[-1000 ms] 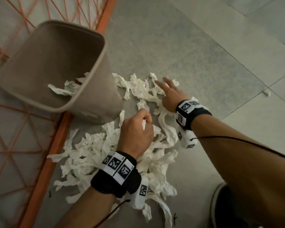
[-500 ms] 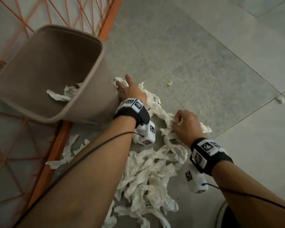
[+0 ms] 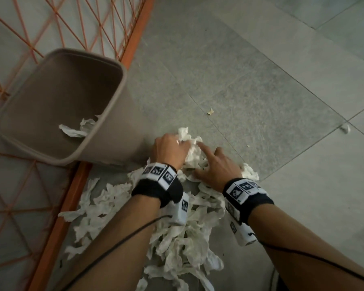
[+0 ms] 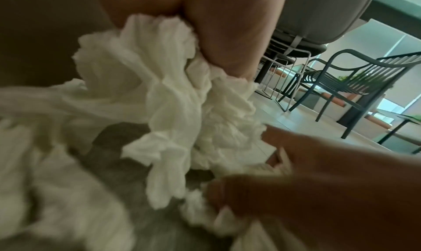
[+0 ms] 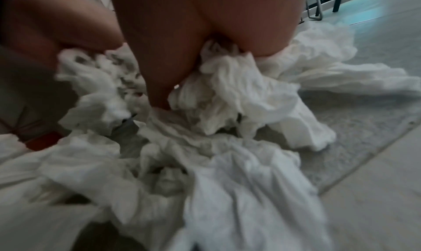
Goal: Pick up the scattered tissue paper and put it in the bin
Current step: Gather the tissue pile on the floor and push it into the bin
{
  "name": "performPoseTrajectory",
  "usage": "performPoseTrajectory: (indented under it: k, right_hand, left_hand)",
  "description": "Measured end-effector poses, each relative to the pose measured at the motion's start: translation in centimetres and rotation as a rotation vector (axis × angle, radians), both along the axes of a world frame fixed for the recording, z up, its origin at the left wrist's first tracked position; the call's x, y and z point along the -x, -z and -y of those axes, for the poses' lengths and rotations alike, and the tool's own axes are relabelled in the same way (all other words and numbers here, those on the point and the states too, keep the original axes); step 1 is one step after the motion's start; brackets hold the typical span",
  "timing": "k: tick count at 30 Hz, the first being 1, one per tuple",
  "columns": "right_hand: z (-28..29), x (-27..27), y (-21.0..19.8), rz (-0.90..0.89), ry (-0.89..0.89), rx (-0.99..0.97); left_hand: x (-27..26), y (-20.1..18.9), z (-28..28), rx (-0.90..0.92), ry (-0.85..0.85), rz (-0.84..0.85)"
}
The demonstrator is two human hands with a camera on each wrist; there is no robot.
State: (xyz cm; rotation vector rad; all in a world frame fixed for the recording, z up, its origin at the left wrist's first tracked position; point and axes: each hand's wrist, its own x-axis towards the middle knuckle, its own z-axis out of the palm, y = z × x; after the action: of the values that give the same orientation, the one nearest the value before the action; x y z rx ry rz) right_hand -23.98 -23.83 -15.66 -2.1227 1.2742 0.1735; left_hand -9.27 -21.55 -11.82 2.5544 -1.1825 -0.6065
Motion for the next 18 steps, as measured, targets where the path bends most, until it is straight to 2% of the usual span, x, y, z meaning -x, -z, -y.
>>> performPoseTrajectory:
  k: [3,8,10,13,16,18]
  right_hand:
    - [0.5,-0.6,0.5,-0.008,-0.049,0.053]
    - [0.6,-1.5,-0.5,-0.109,-0.244,0.109]
    - [0.2,-1.6,-0.9,-0.061,-0.200,0.122]
    - [-0.3,-1.5,-1.2,-0.012,-0.093,0.085]
    - [-0.4,-1.3,-1.7,0.031,0.005,0.024]
    - [-0.5,-1.2,-1.8,0.067,0.038,0.021]
  left_hand:
    - [0.7,-0.2,-2.7,-0.037,0.093,0.010]
    - [0.3,-1.2,-5.8,0.075,0.035,-0.200]
    - [0.0,-2.4,-6.7,0.131,0.019,-0.221]
    - [0.0,-4.8,-8.1,0.242,-0.021,-0.152]
    - [0.1,-7.1,-10.2,0.332,-0.106,-0.223]
    - [-0.4,-7.2,-11.6,0.318,-0.121,-0.229]
